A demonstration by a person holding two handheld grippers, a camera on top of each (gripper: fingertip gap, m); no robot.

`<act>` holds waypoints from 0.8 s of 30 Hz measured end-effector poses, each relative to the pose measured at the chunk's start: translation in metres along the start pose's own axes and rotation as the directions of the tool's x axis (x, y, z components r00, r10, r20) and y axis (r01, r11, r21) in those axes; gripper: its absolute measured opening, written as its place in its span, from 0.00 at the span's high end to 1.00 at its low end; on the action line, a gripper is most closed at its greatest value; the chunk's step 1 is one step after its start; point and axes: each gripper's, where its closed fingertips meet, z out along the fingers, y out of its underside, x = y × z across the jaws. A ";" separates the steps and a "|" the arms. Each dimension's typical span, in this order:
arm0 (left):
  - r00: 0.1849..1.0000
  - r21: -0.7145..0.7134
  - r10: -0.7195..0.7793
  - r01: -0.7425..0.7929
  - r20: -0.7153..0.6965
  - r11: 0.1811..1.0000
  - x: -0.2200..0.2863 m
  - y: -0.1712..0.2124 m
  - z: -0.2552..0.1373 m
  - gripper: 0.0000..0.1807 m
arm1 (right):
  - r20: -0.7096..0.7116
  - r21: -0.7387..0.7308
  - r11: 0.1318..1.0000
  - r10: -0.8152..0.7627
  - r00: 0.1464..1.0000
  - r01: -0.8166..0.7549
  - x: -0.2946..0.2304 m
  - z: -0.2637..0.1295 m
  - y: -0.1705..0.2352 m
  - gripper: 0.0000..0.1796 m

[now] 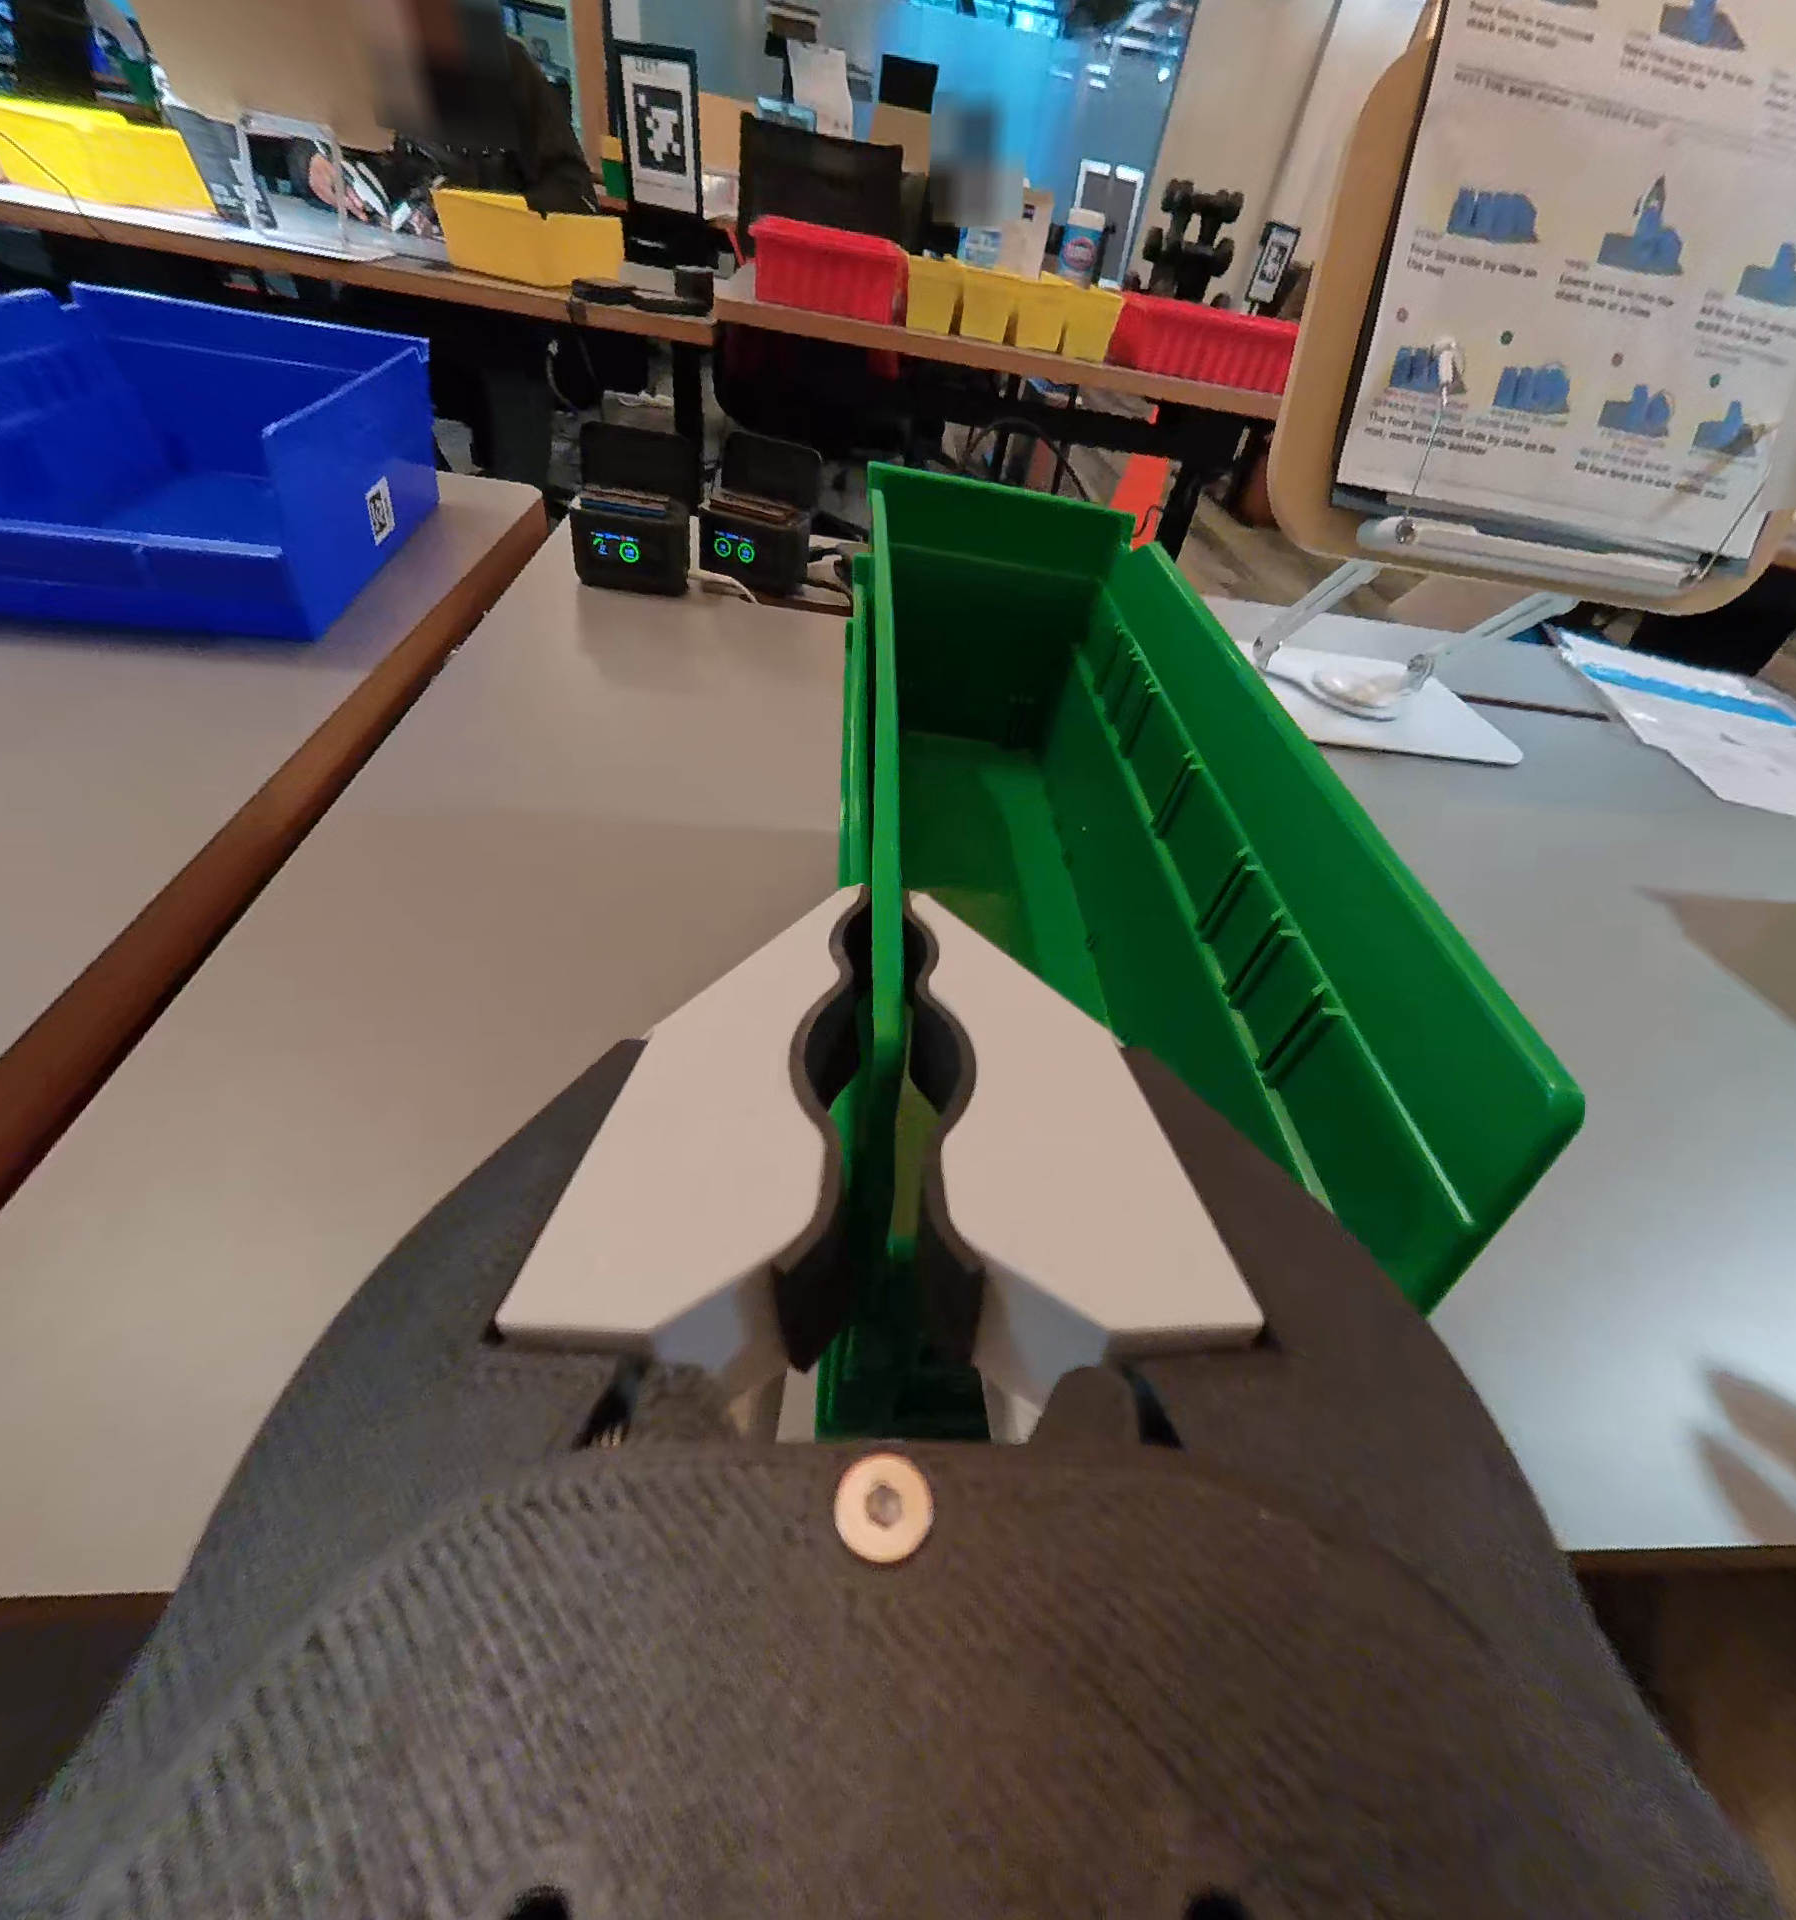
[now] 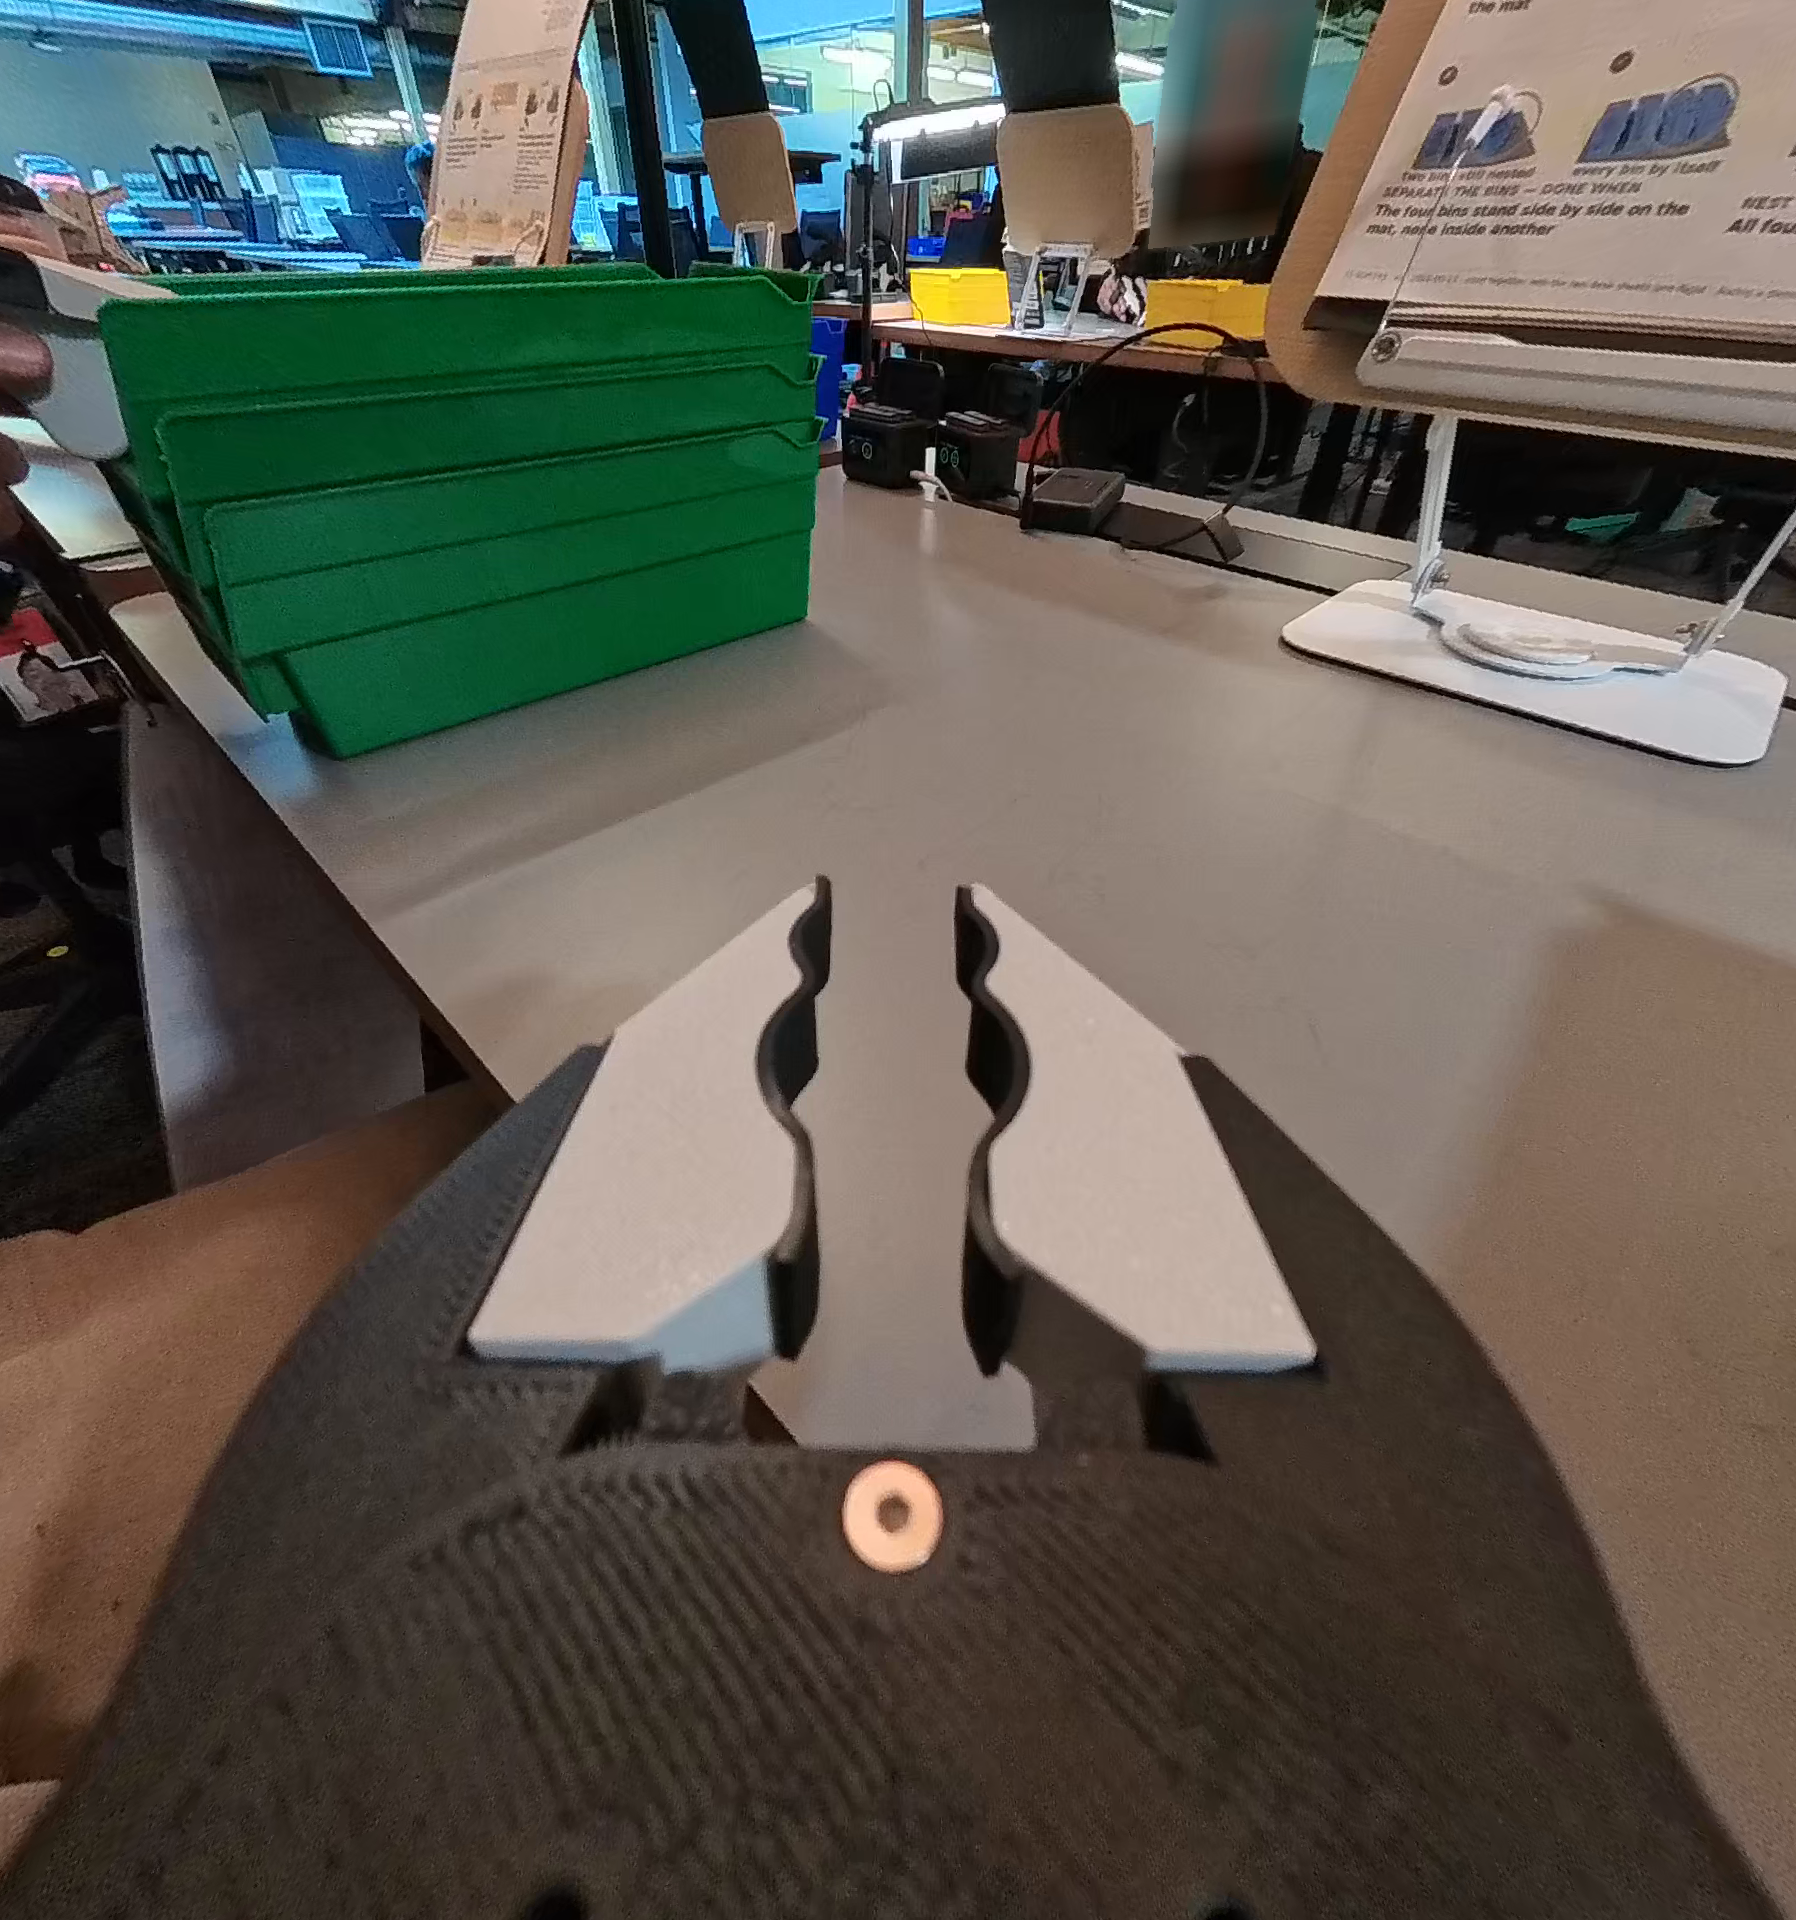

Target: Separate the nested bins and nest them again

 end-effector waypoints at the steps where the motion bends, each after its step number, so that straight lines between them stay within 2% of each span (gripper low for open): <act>1: 1.000 0.014 -0.023 0.023 -0.004 1.000 0.000 -0.001 0.000 1.00 | -0.001 0.000 1.000 -0.001 1.000 0.001 0.000 0.000 0.000 0.88; 3: 0.998 0.047 -0.065 0.066 -0.016 0.997 0.000 -0.003 -0.001 1.00 | -0.002 0.000 1.000 -0.002 1.000 0.002 0.000 0.000 0.000 0.88; 10: 1.000 0.141 0.007 -0.006 -0.006 0.990 0.008 -0.016 -0.006 1.00 | -0.005 -0.004 1.000 0.006 1.000 -0.006 0.002 0.000 0.001 0.88; 14: 0.996 0.238 -0.085 0.086 -0.014 0.967 0.000 -0.036 -0.016 1.00 | -0.002 -0.005 1.000 0.007 1.000 -0.007 0.002 0.000 0.002 0.88; 17: 0.994 0.272 -0.100 0.108 -0.042 0.956 0.001 -0.051 -0.026 1.00 | -0.001 -0.004 1.000 0.009 1.000 -0.009 0.002 0.000 0.002 0.88; 24: 0.996 0.394 -0.043 0.069 -0.074 0.917 0.037 -0.087 -0.053 1.00 | -0.008 0.042 0.999 -0.017 1.000 0.017 -0.004 -0.002 -0.010 0.86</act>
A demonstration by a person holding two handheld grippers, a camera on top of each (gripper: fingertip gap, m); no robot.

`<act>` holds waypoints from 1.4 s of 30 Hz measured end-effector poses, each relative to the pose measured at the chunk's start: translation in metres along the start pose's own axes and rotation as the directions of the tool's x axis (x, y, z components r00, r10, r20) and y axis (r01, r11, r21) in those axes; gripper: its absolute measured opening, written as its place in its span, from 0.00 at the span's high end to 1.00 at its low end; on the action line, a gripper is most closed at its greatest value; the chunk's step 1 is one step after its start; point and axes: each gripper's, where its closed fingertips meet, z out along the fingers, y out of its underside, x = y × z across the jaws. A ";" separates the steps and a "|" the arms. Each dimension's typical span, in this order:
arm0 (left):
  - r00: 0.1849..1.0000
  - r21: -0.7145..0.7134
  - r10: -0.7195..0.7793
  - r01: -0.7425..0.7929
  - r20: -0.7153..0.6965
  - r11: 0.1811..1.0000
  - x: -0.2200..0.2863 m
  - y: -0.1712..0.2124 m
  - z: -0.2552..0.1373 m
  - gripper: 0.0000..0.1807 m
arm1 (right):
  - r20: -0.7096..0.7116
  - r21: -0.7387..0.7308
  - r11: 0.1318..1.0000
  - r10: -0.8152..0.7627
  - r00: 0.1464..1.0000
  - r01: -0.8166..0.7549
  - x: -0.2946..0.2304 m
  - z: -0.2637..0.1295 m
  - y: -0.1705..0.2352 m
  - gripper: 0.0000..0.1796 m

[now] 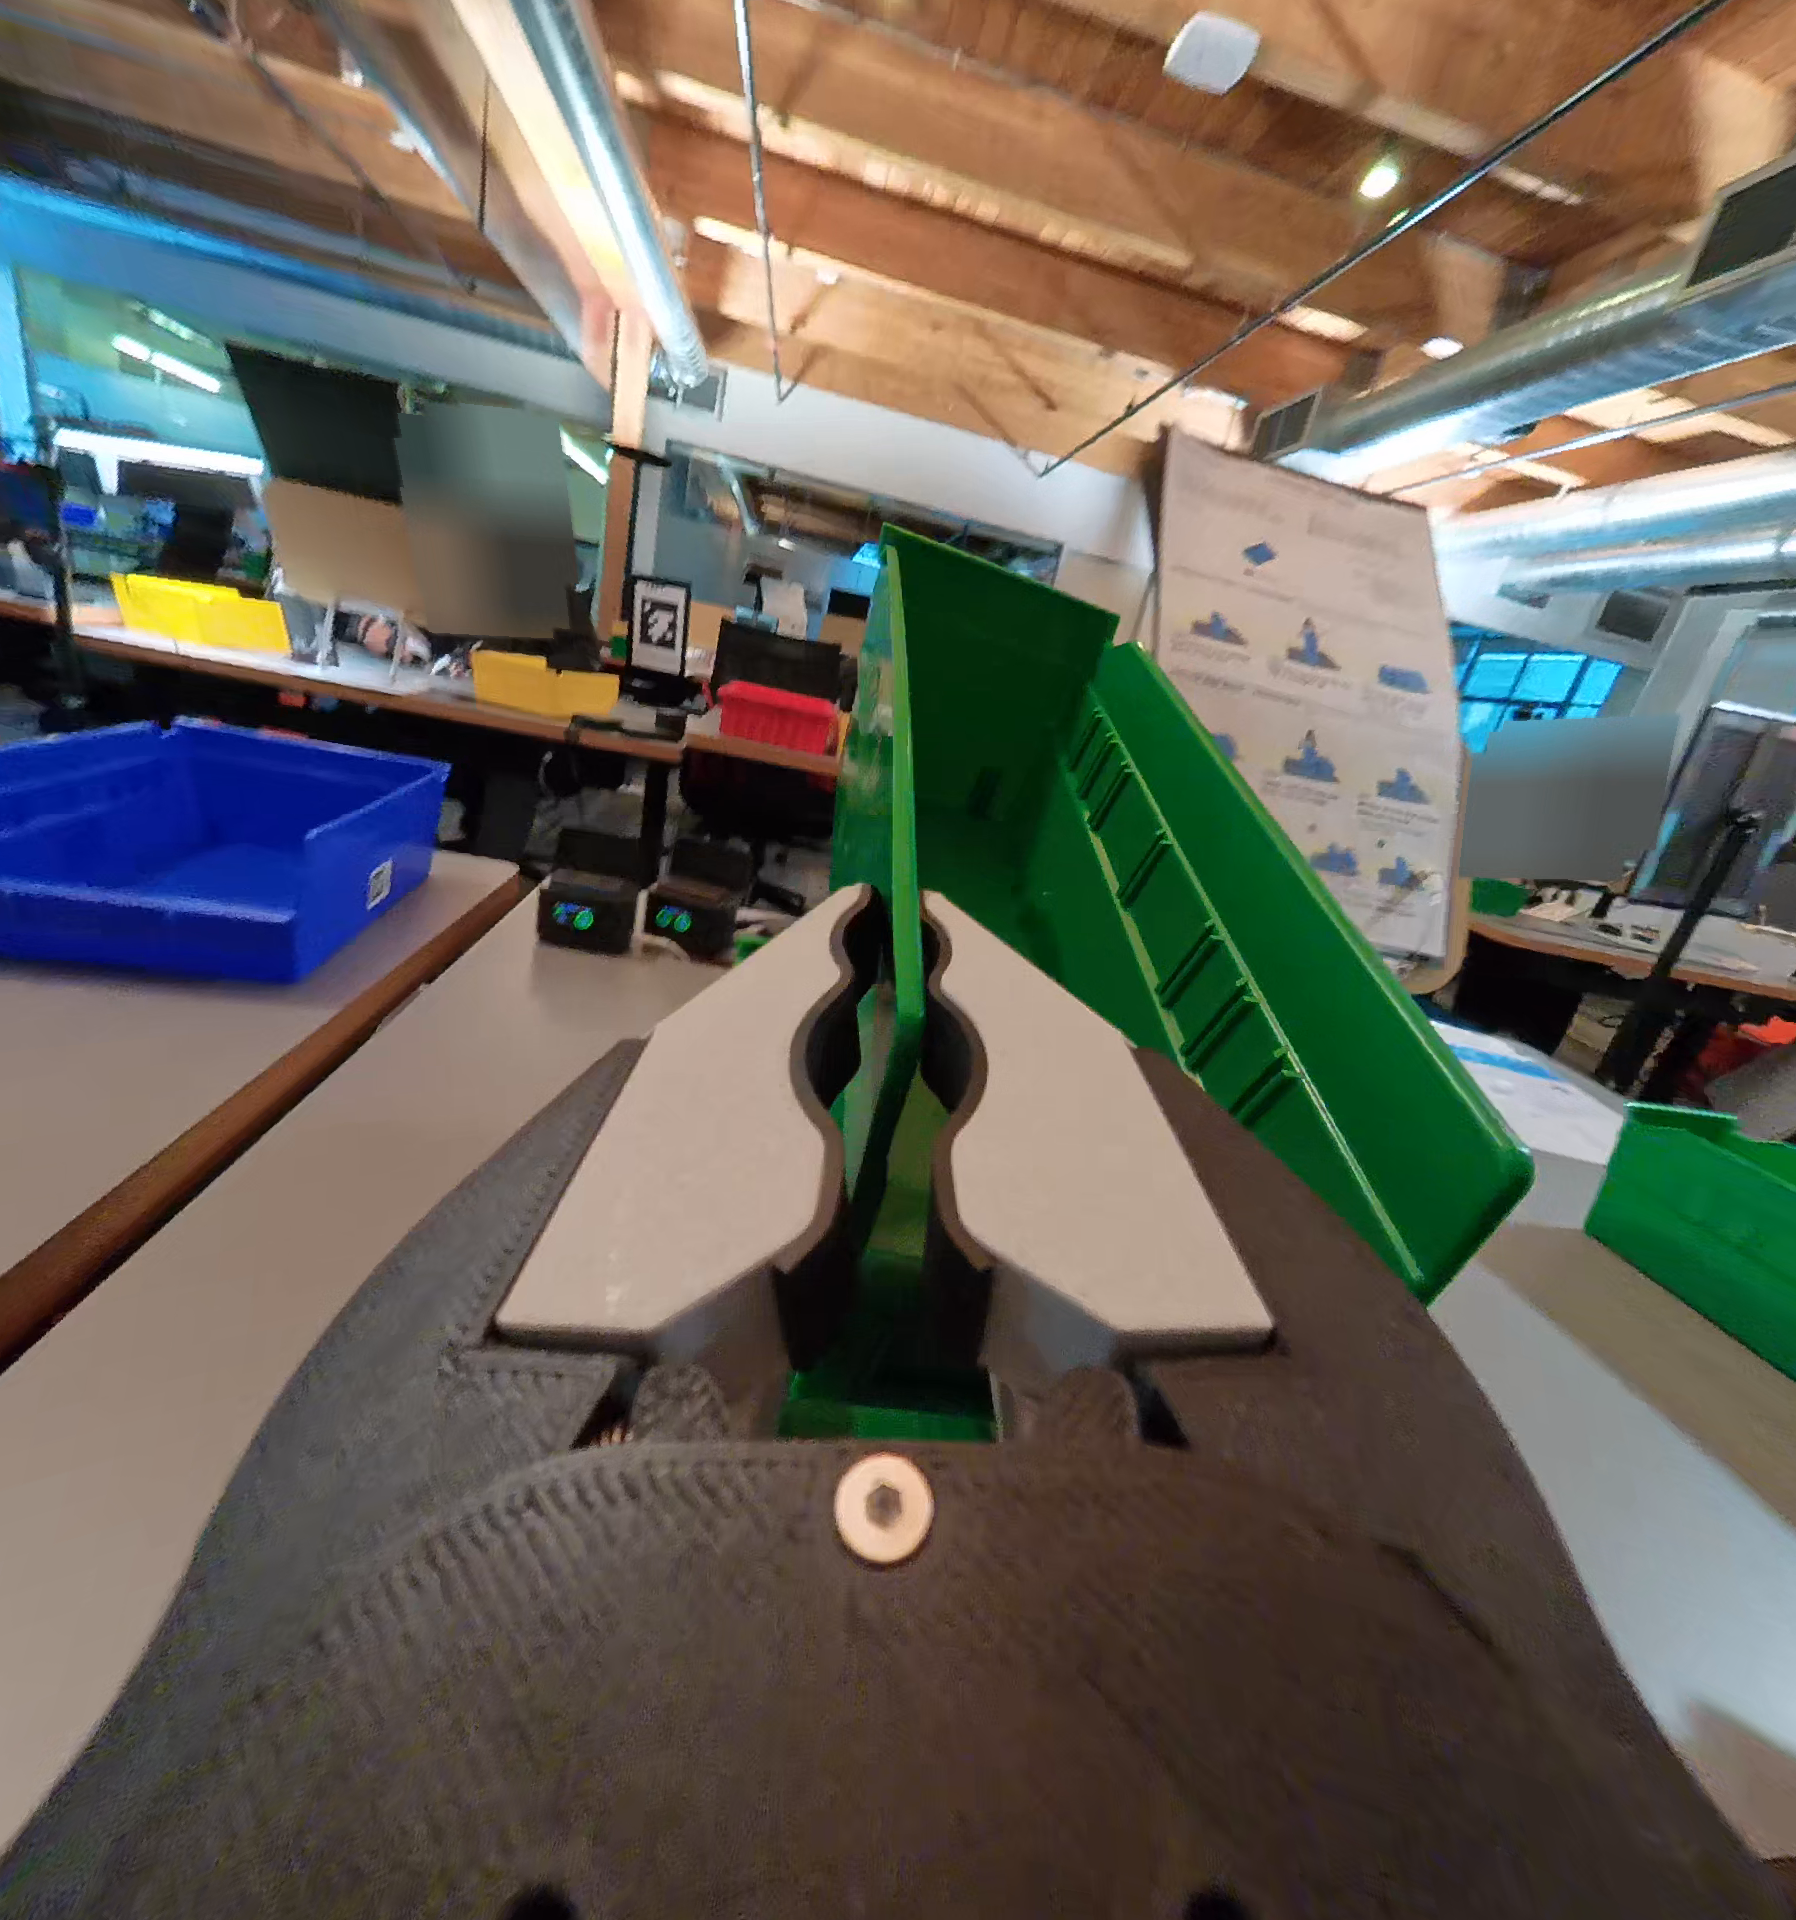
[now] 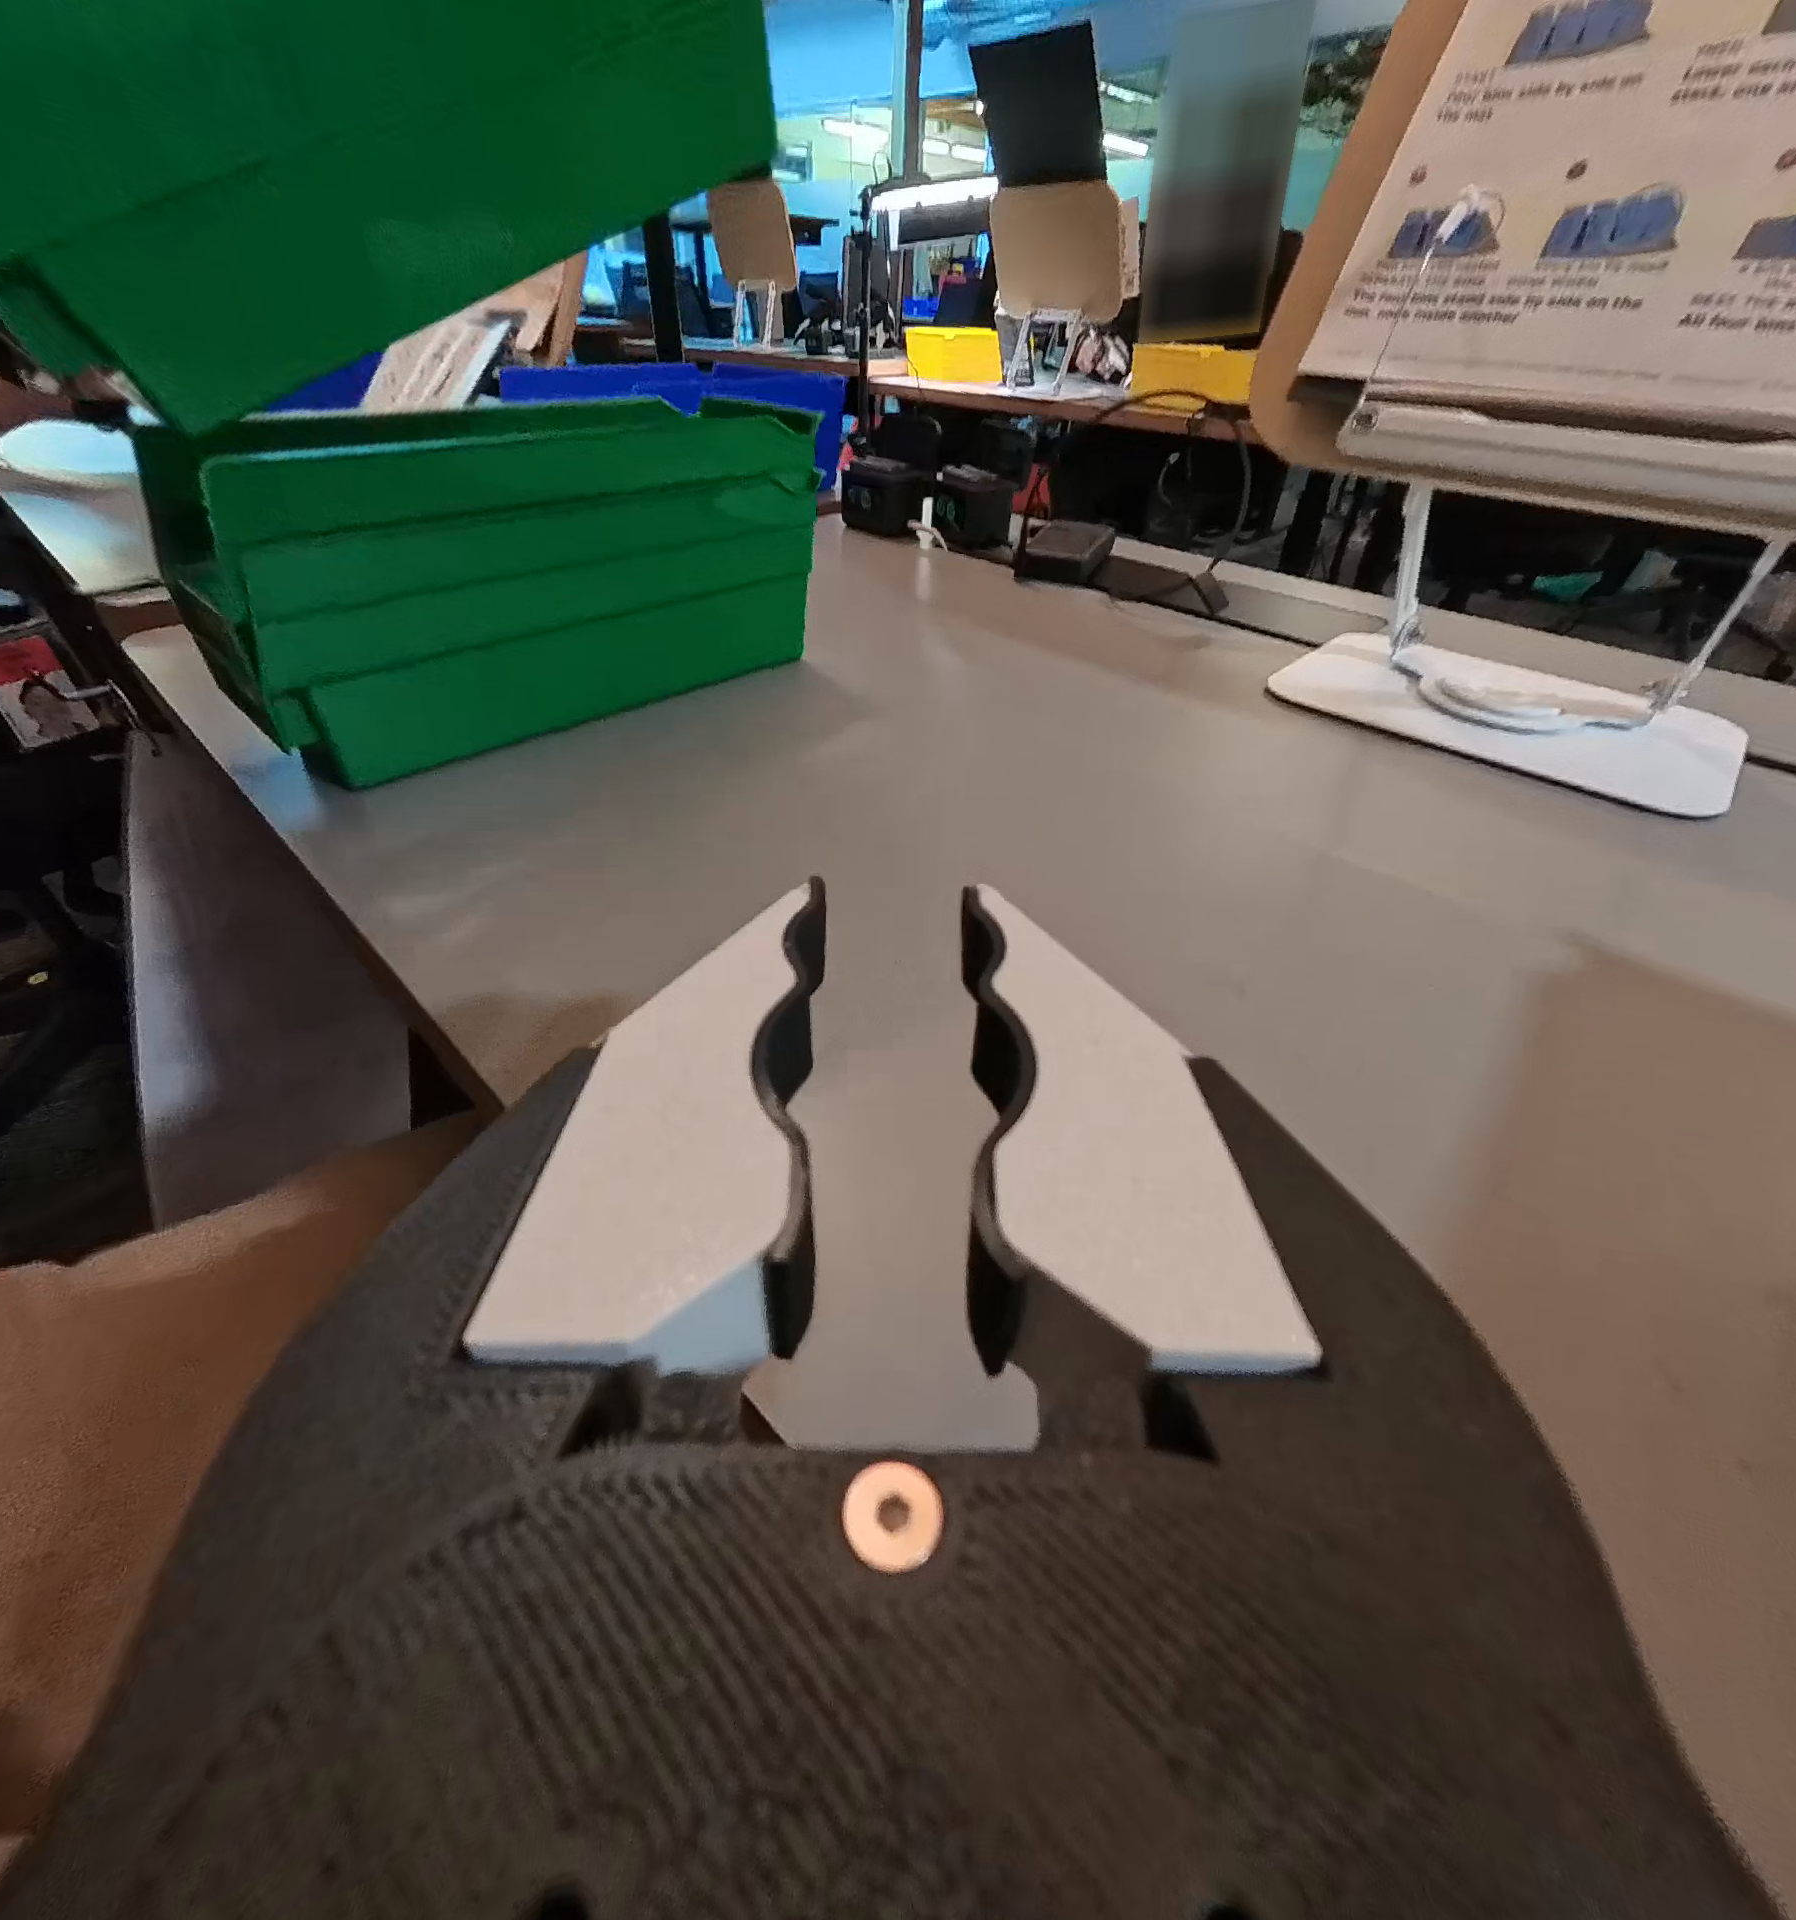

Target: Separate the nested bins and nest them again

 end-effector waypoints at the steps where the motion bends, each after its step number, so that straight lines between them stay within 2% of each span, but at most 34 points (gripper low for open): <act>1: 1.000 0.021 0.003 -0.002 -0.018 1.000 0.010 -0.006 -0.002 1.00 | -0.003 0.016 1.000 0.001 1.000 -0.001 -0.003 0.000 -0.005 0.85; 5: 0.994 0.083 0.044 -0.036 -0.097 0.996 0.057 -0.022 -0.010 1.00 | 0.015 0.116 0.992 0.042 0.999 -0.044 -0.031 -0.002 -0.034 0.76; 7: 0.990 0.080 0.051 -0.041 -0.130 0.996 0.081 -0.016 -0.013 1.00 | 0.087 0.187 0.978 0.080 0.993 -0.095 -0.063 -0.005 -0.054 0.72; 9: 0.983 0.049 0.015 -0.006 -0.182 0.999 0.109 0.002 -0.014 1.00 | 0.245 0.197 0.972 0.079 0.966 -0.129 -0.112 -0.007 -0.067 0.69; 10: 0.979 0.025 0.001 0.005 -0.206 1.000 0.122 0.016 -0.015 1.00 | 0.311 0.166 0.977 0.079 0.947 -0.136 -0.136 -0.007 -0.068 0.65; 12: 0.968 -0.034 -0.023 0.015 -0.250 0.999 0.148 0.049 -0.017 1.00 | 0.309 0.120 0.982 0.101 0.946 -0.144 -0.156 -0.002 -0.066 0.54; 13: 0.962 -0.074 -0.045 0.026 -0.269 0.997 0.159 0.066 -0.019 1.00 | 0.267 0.120 0.982 0.111 0.957 -0.148 -0.156 0.000 -0.066 0.52; 16: 0.945 -0.188 -0.130 0.075 -0.301 0.979 0.188 0.103 -0.027 1.00 | 0.100 0.099 0.987 0.115 0.988 -0.125 -0.138 0.003 -0.055 0.57; 18: 0.938 -0.219 -0.203 0.143 -0.283 0.965 0.193 0.113 -0.030 0.99 | -0.003 0.063 0.994 0.090 0.996 -0.090 -0.121 0.004 -0.042 0.71; 23: 0.930 -0.277 -0.249 0.173 -0.270 0.945 0.193 0.127 -0.030 0.94 | 0.014 -0.002 0.993 0.121 0.993 -0.121 -0.115 0.007 -0.028 0.75; 26: 0.926 -0.248 -0.210 0.134 -0.313 0.959 0.200 0.124 -0.035 0.85 | -0.041 -0.042 0.998 0.036 0.999 -0.038 -0.108 0.009 -0.022 0.86; 29: 0.912 -0.233 -0.189 0.107 -0.363 0.966 0.210 0.123 -0.040 0.76 | -0.083 -0.054 0.996 0.068 0.994 -0.072 -0.091 0.008 -0.020 0.94; 33: 0.874 -0.261 -0.200 0.088 -0.443 0.961 0.229 0.128 -0.047 0.73 | -0.179 0.002 0.999 0.038 0.983 -0.039 -0.056 0.000 -0.032 0.99; 35: 0.856 -0.302 -0.179 0.028 -0.486 0.953 0.241 0.139 -0.051 0.70 | -0.222 0.014 0.999 0.037 0.974 -0.035 -0.035 -0.005 -0.035 0.99; 38: 0.788 -0.318 -0.243 0.064 -0.565 0.946 0.260 0.136 -0.063 0.81 | -0.277 0.027 0.999 0.052 0.959 -0.047 0.000 -0.017 -0.036 1.00; 42: 0.819 -0.320 -0.229 0.059 -0.526 0.945 0.250 0.141 -0.060 0.85 | -0.448 0.023 0.993 0.115 0.887 -0.116 0.068 -0.053 -0.022 1.00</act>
